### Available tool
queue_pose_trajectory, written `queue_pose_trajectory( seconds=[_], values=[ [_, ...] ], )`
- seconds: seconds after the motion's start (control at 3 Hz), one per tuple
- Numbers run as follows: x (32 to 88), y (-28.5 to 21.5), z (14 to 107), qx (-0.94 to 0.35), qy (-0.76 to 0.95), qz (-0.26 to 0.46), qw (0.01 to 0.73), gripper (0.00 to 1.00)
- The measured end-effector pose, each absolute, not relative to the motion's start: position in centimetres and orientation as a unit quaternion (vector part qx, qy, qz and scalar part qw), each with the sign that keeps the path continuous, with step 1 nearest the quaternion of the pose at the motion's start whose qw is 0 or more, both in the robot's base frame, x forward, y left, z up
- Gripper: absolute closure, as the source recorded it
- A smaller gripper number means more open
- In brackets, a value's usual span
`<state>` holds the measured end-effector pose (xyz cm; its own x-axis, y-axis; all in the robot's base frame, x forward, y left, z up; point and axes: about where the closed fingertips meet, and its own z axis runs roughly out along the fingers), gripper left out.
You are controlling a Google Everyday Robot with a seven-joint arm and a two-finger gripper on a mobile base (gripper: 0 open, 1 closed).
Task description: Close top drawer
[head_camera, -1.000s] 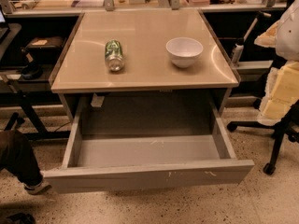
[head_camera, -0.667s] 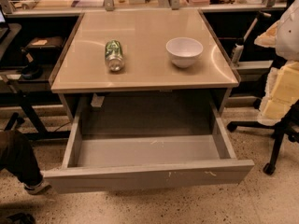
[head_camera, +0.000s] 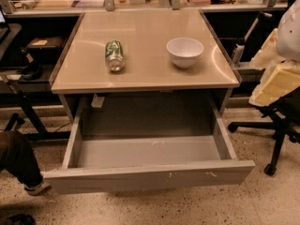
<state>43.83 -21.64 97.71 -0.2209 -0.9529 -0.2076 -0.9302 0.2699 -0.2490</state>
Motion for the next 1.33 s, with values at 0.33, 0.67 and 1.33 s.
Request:
queue_pose_trajectory(
  seconds=[0.33, 0.67, 1.33],
  values=[
    [43.83, -21.64, 97.71, -0.603, 0.78, -0.036, 0.16, 0.64],
    [43.83, -21.64, 97.71, -0.603, 0.78, -0.036, 0.161, 0.88],
    [43.8, -21.35, 97.11, -0.605, 0.779, -0.034, 0.161, 1.0]
  ],
)
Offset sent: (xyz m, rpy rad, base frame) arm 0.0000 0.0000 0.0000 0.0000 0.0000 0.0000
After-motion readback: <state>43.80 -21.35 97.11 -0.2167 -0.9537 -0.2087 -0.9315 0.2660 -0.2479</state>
